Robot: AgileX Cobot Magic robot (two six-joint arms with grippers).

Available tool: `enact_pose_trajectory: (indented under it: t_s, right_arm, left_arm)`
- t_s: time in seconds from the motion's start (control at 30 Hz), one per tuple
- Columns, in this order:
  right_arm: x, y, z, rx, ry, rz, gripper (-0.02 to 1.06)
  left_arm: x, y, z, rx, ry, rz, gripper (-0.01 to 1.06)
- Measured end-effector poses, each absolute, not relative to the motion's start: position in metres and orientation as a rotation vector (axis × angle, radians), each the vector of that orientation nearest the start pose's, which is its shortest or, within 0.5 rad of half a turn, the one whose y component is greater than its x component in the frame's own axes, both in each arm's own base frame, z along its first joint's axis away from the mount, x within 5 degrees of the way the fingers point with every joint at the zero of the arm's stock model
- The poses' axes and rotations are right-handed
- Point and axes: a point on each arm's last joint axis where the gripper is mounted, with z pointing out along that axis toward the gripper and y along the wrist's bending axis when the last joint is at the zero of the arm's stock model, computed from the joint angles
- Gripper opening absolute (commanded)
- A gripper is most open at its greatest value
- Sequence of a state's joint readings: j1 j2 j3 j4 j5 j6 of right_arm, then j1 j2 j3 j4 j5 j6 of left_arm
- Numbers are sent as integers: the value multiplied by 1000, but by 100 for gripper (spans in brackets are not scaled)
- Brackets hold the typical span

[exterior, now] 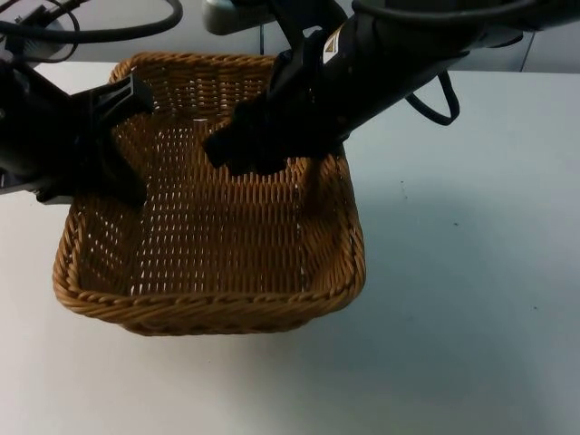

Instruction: Pick up the basket with the left hand and place the ball into the basket with the right hand.

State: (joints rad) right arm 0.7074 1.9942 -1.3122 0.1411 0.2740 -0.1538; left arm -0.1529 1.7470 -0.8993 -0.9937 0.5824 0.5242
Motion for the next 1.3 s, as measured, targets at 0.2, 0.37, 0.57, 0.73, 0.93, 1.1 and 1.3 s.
enact_pose_trajectory:
  t_s: [0.2, 0.37, 0.57, 0.73, 0.93, 1.1, 1.3]
  right_arm:
    - [325, 283, 174, -885, 2292, 354, 40]
    - [325, 283, 174, -885, 2292, 354, 40]
    - [325, 283, 174, -885, 2292, 354, 53]
    - [325, 282, 173, -890, 2302, 352, 83]
    - [324, 282, 173, -891, 2310, 353, 81]
    - [323, 281, 173, -901, 2325, 349, 81]
    - [314, 274, 202, -924, 2323, 350, 81]
  left_arm:
    - [310, -90, 165, -157, 2709, -808, 0]
    - [310, -90, 165, -157, 2709, -808, 0]
    - [310, -90, 165, -157, 2709, -808, 0]
    - [310, -90, 165, -157, 2709, -808, 0]
    - [310, -90, 165, -157, 2709, -808, 0]
    - [310, -90, 165, -157, 2709, -808, 0]
    - [310, -91, 165, -156, 2711, -812, 0]
